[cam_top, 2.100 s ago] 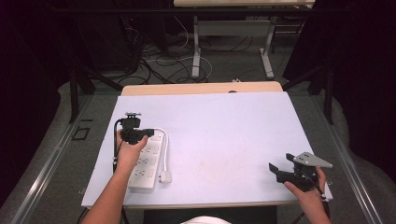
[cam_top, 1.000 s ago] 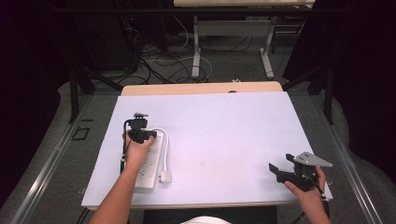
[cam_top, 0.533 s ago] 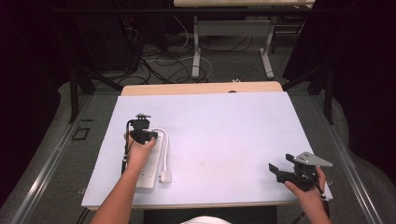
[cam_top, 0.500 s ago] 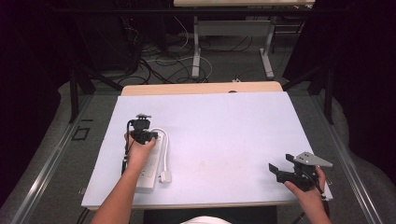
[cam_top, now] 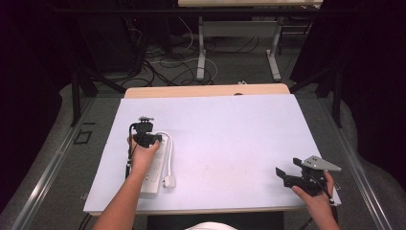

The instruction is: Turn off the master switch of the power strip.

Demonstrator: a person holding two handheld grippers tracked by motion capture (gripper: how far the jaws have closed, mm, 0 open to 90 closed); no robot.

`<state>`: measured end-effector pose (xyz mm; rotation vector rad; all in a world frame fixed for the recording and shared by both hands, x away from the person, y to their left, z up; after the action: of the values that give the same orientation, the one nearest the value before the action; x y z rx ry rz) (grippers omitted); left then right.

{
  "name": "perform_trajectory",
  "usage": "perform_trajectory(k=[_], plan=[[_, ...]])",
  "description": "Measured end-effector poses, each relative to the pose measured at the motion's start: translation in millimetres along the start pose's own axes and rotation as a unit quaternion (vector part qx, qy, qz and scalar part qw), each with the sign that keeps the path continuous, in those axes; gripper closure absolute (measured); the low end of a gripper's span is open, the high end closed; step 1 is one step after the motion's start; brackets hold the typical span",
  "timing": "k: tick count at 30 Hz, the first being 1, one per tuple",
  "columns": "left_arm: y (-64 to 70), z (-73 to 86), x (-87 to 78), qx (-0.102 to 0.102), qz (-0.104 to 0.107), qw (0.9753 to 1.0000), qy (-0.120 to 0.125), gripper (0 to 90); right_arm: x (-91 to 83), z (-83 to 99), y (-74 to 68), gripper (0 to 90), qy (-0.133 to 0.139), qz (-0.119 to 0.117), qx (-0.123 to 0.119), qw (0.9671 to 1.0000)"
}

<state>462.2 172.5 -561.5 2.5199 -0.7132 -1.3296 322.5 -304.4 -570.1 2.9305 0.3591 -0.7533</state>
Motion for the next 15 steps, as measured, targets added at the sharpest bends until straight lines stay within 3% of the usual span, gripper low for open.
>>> perform_trajectory(k=[15], plan=[[-2.8, -0.7, -2.6, -0.009, 0.003, 1.0, 0.0, 90.0, -0.2, 0.0, 0.1, 17.7, 0.0, 0.0, -0.001, 1.0]])
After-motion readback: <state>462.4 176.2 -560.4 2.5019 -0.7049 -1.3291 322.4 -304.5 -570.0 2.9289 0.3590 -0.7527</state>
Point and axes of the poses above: each handheld gripper's, and its own axes: x roughly forward along the jaws, z roughly out of its underside, y roughly to its right, the point moved 5 cm from there along x, roughly forward along the jaws, and after that the axes turned 13 degrees about z, right-handed, at the moved point
